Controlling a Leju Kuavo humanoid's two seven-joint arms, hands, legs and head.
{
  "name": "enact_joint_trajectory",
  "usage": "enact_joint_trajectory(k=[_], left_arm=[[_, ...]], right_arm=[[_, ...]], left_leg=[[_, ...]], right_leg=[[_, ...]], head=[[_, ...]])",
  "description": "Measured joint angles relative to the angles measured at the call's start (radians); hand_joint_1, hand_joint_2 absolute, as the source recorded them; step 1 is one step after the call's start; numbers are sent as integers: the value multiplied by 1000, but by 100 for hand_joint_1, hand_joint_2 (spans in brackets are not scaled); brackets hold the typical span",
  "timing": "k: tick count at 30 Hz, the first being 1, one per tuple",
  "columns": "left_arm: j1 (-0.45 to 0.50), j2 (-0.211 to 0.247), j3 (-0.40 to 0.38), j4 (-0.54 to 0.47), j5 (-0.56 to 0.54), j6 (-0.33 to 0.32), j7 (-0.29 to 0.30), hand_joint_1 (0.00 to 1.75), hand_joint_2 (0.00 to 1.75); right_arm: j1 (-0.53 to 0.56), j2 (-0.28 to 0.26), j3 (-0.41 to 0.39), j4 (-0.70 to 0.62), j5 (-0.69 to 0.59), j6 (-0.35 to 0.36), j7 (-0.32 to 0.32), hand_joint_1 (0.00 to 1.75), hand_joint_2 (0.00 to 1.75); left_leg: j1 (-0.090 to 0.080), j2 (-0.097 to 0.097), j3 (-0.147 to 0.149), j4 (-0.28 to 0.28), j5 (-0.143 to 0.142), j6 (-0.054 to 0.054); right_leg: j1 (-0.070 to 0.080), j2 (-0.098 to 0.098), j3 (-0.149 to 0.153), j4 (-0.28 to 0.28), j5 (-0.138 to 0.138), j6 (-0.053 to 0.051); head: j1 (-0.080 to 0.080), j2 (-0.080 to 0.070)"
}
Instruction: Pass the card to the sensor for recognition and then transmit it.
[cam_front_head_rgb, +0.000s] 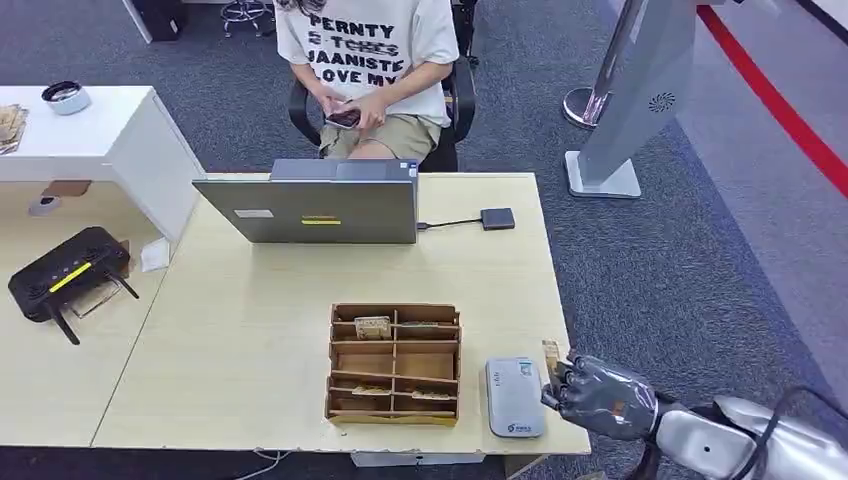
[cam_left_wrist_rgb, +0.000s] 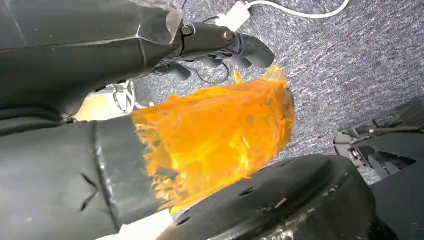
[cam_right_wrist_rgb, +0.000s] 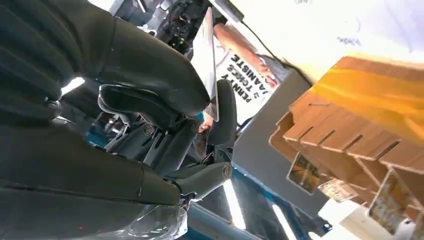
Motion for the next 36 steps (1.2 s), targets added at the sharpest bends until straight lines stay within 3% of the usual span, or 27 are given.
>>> enact_joint_trajectory(k=[7, 21, 31, 35, 36], left_arm=[[0, 0, 3, 0, -2, 0, -1, 0, 0], [-2, 0, 10, 0, 1, -2, -5, 0, 0], [-2, 0, 13, 0, 2, -2, -9, 0, 0], [-2, 0, 26, 0, 5, -2, -11, 0, 0], [-1, 0, 32, 0, 10, 0, -11, 0, 0]], right_arm=[[-54, 21, 18, 2, -23, 58, -66, 175, 175], [-215, 85, 164, 20, -131, 195, -125, 175, 175], [-243, 86, 190, 19, -152, 224, -123, 175, 175], [-319, 86, 252, 16, -178, 262, -111, 175, 175], [-342, 84, 274, 14, -174, 269, -82, 175, 175]], left_leg=[[0, 0, 0, 0, 0, 0], [0, 0, 0, 0, 0, 0], [0, 0, 0, 0, 0, 0], [0, 0, 1, 0, 0, 0], [0, 0, 1, 0, 0, 0]], right_leg=[[0, 0, 0, 0, 0, 0], [0, 0, 0, 0, 0, 0], [0, 0, 0, 0, 0, 0], [0, 0, 0, 0, 0, 0], [0, 0, 0, 0, 0, 0]], head=[[0, 0], [0, 0], [0, 0], [0, 0], [0, 0]])
